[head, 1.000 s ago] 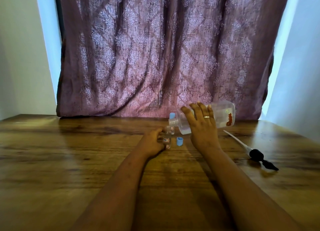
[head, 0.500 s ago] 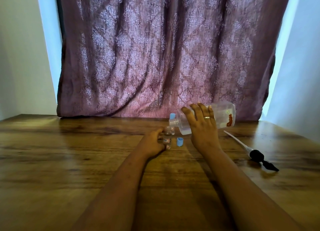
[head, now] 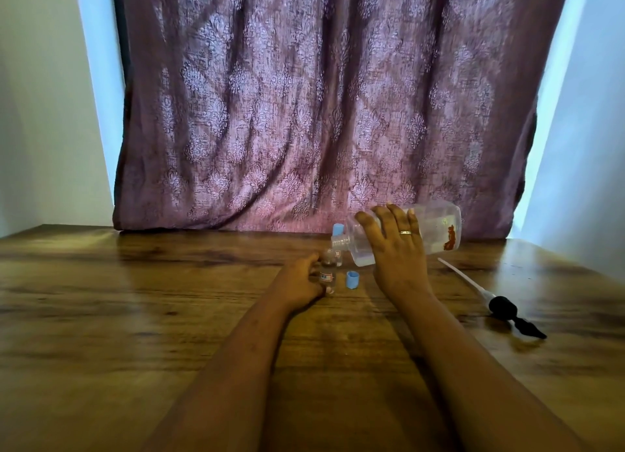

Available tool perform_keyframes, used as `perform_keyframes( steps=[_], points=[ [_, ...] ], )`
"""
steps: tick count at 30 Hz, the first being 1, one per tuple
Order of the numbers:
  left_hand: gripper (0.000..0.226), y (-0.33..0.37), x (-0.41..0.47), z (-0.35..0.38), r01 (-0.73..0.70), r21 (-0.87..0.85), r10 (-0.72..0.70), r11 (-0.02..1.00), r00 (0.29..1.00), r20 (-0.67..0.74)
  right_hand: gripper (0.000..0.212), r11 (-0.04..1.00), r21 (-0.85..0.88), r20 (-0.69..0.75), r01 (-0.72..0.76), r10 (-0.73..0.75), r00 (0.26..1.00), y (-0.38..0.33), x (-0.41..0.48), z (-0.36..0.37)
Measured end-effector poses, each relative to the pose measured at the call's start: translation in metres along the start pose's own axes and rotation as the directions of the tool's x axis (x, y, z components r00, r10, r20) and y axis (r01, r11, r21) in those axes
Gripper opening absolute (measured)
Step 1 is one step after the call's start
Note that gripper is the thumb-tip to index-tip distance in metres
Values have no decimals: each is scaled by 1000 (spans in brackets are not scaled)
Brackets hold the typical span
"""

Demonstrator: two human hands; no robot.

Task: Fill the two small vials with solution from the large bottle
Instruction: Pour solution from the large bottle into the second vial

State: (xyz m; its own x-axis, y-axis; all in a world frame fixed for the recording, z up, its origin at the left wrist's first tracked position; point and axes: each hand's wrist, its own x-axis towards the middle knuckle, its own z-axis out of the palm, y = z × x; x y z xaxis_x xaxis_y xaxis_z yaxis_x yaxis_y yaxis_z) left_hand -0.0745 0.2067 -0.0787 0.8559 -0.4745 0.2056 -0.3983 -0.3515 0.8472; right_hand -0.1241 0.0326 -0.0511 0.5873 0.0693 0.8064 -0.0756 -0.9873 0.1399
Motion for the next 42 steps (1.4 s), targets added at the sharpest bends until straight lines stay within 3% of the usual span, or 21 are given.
perform_keyframes(
  steps=[18, 42],
  points=[
    [63, -4, 2, 0, 28, -27, -28, 999, 1000, -1, 95, 1000, -2, -14, -7, 7, 1000, -1, 0, -1],
    [50, -6, 3, 1, -42, -7, 42, 999, 999, -9, 97, 999, -20, -17, -35, 34, 999, 1, -1, -1]
  ],
)
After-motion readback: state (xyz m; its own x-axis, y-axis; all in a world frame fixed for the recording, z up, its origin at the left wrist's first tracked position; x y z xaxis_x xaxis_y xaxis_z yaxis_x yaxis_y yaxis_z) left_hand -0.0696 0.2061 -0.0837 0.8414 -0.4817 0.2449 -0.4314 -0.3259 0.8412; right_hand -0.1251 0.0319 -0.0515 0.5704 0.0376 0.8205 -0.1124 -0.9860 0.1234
